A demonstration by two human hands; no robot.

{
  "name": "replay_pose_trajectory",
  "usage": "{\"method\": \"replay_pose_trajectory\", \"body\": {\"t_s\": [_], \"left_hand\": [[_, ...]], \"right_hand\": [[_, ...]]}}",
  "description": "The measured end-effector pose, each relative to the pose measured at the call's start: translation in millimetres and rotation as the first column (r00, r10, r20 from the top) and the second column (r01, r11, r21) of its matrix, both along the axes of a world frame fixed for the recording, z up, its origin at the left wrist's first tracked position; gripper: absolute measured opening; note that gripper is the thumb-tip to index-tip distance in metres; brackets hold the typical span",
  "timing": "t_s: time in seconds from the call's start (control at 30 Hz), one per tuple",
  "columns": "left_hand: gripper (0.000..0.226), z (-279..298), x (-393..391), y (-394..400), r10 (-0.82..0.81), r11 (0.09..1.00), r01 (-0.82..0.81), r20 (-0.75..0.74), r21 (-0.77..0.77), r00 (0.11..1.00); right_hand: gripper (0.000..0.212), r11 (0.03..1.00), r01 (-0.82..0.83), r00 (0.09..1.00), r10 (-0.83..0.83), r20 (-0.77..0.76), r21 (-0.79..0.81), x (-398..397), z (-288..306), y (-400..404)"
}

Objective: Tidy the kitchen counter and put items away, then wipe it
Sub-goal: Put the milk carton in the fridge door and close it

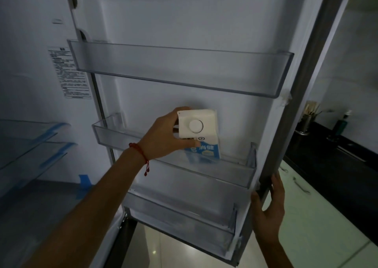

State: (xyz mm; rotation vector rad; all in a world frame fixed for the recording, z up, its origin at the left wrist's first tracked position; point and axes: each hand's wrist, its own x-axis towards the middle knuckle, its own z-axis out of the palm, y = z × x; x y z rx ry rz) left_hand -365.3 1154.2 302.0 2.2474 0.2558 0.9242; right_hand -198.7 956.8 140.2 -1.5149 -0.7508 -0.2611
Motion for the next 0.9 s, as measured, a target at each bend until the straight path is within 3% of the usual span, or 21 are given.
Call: {"method": "replay_pose_trajectory", "body": {"t_s": [0.17,0.23,0.37,0.47,0.57,0.7,0.9], "left_hand": [[0.072,3,1,0,0.018,1.000,-0.017,-0.056,0.014,0.998],[0.069,-1,0,-7,0.098,0.993,-0.095,-0.029,0.068,0.995],[0.053,-27,-4,-46,0.418,0.859,-0.470,0.252,0.204,0.873],[0.039,-46,3,-87,0.369,0.802,-0.512,0.418,0.309,0.830],[0.036,-61,14,-113,0.314,0.738,-0.477,0.383,0.478,0.869],[0.042,-73,10,-127,0.385,0.668,-0.445,0.235,0.597,0.892],[0.034,-71,-30,-133,0.358,0.736,-0.403,0.192,0.544,0.914]], "right_hand": [[0.063,1.000,0.014,0.999,-0.014,-0.032,-0.016,-4,1,0],[0.063,1.000,0.007,0.999,-0.007,-0.031,-0.024,-5,1,-3],[0.063,1.000,-0.013,1.000,0.012,-0.029,-0.018,-10,3,-7],[0.067,1.000,-0.029,0.999,0.029,-0.046,-0.009,-20,6,-10],[0.069,1.000,-0.021,0.998,0.020,-0.052,-0.023,-28,5,-13],[0.071,0.999,-0.005,0.998,0.003,-0.055,-0.050,-42,3,-20],[0.055,0.999,0.044,0.998,-0.044,0.043,-0.004,-64,3,-46]]}}
